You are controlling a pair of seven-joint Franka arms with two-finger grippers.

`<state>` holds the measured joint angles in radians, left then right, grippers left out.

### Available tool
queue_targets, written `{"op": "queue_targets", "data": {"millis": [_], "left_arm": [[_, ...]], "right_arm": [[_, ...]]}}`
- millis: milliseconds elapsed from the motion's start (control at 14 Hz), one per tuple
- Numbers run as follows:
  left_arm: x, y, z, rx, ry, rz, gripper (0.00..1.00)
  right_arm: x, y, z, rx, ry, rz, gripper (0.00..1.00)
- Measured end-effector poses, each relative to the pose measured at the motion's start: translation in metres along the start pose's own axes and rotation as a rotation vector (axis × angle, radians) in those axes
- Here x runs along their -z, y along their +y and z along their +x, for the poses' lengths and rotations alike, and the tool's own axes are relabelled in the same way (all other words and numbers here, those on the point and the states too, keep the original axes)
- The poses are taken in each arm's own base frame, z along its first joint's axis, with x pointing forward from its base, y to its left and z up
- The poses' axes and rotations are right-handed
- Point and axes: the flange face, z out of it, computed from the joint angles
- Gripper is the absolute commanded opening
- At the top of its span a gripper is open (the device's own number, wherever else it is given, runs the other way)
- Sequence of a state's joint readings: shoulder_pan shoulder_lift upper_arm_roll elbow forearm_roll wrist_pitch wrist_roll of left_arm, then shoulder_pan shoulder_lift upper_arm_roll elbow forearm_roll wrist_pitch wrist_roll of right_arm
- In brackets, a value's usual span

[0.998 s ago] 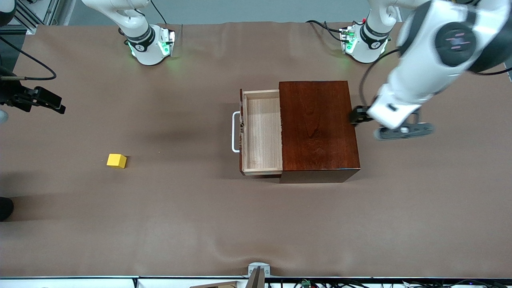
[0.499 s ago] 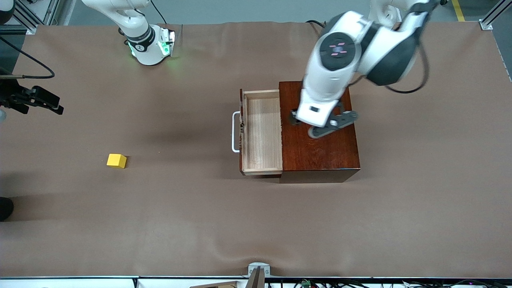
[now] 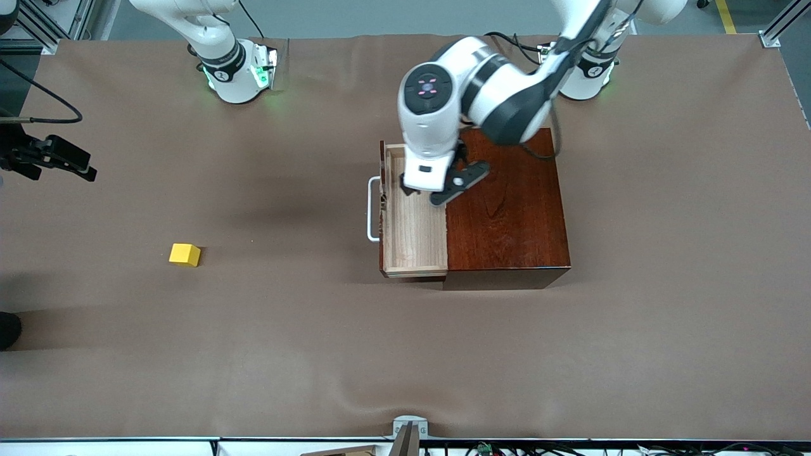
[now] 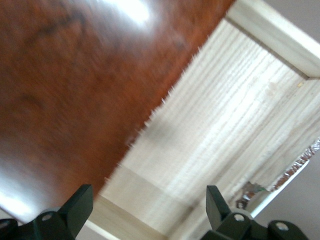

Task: Open drawer, take yellow block, close drawer
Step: 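Move the left gripper over the open drawer front, then push the drawer into the box with the left gripper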

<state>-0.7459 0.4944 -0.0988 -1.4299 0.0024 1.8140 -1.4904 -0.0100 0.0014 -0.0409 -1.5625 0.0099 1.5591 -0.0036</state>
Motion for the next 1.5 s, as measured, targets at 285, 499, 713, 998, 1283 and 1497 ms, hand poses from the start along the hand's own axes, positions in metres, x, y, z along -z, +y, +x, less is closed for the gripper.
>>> {"op": "queue_targets", "data": {"millis": [285,499,713,998,1283,1497], "left_arm": [[-0.016,0.03,-0.022,0.195,-0.007,-0.084,1.0],[-0.019,0.043,-0.038,0.342,-0.025,-0.15,1.0],[-0.002,0.052,-0.044,0.494,-0.056,-0.231,1.0],[-0.009,0.062,-0.052,0.75,-0.106,-0.271,1.0],[-0.045,0.069,-0.057,0.855,-0.112,-0.224,1.0],[-0.063,0.074,-0.056,0.873,-0.129,-0.21,1.0]], "right_arm": [[0.002,0.0,0.0,0.0,0.004,0.0,1.0],[0.002,0.0,0.0,0.0,0.005,0.0,1.0],[0.003,0.0,0.0,-0.001,0.007,0.0,1.0],[0.003,0.0,0.0,-0.001,0.008,0.0,1.0],[0.003,0.0,0.0,-0.001,0.009,0.0,1.0],[0.004,0.0,0.0,-0.001,0.009,0.0,1.0]]}}
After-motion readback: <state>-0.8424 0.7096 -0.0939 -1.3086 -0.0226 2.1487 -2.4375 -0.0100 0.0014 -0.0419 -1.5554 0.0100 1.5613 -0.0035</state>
